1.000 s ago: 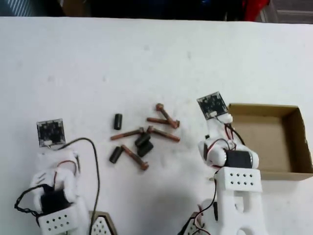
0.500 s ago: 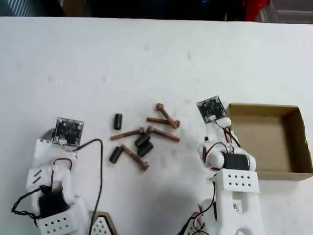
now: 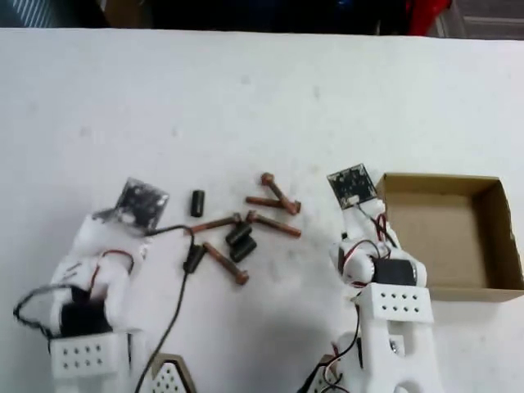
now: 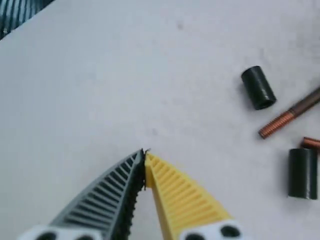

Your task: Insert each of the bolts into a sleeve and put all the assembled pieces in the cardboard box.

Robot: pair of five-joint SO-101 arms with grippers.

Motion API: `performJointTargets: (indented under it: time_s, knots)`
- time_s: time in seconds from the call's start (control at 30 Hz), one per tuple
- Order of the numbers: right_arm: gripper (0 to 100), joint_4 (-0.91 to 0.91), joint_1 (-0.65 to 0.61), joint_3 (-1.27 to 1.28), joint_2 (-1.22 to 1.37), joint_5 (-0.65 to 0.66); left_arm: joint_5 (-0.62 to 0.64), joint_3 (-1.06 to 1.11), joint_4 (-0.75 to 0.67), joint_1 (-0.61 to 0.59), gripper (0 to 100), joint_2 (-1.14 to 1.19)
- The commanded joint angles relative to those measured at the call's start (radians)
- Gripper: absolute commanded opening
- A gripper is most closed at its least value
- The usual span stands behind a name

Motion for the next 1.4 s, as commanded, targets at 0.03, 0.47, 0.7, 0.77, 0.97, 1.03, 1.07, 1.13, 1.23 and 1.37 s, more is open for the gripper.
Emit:
performJointTargets:
  time_s: [0.03,0.47,0.7,0.77,0.97,1.03,1.07,1.13,1.23,1.37]
  knots:
    - [1.6,-0.019,0.002,-0.011,-0.022,0.003,-0.123,-0.264,0.107,0.156,2,0.374]
    - [1.6,-0.093,0.007,0.018,-0.021,0.003,0.328,-0.839,0.288,0.315,2,1.084]
    - [1.6,-0.093,0.007,0.018,-0.016,0.003,0.589,-1.154,0.364,0.414,2,1.417]
    - [1.6,-0.093,0.007,0.018,-0.016,0.003,0.592,-1.232,0.399,0.427,2,1.484]
    - [1.6,-0.093,0.007,0.018,-0.018,0.003,0.362,-1.344,0.549,0.432,2,1.655]
    - [1.6,-0.093,0.007,0.018,-0.021,0.003,0.124,-1.366,0.569,0.433,2,1.696]
    - [1.6,-0.096,0.007,0.018,-0.021,0.003,0.037,-1.375,0.572,0.432,2,1.71]
    - [1.6,-0.099,0.007,0.018,-0.019,0.003,-0.026,-1.378,0.571,0.432,2,1.732]
    - [1.7,-0.099,0.007,0.02,-0.019,0.005,-0.028,-1.378,0.545,0.453,2,1.762]
    - [1.7,-0.099,0.002,0.02,-0.015,0.049,-0.029,-1.399,0.522,0.501,2,1.827]
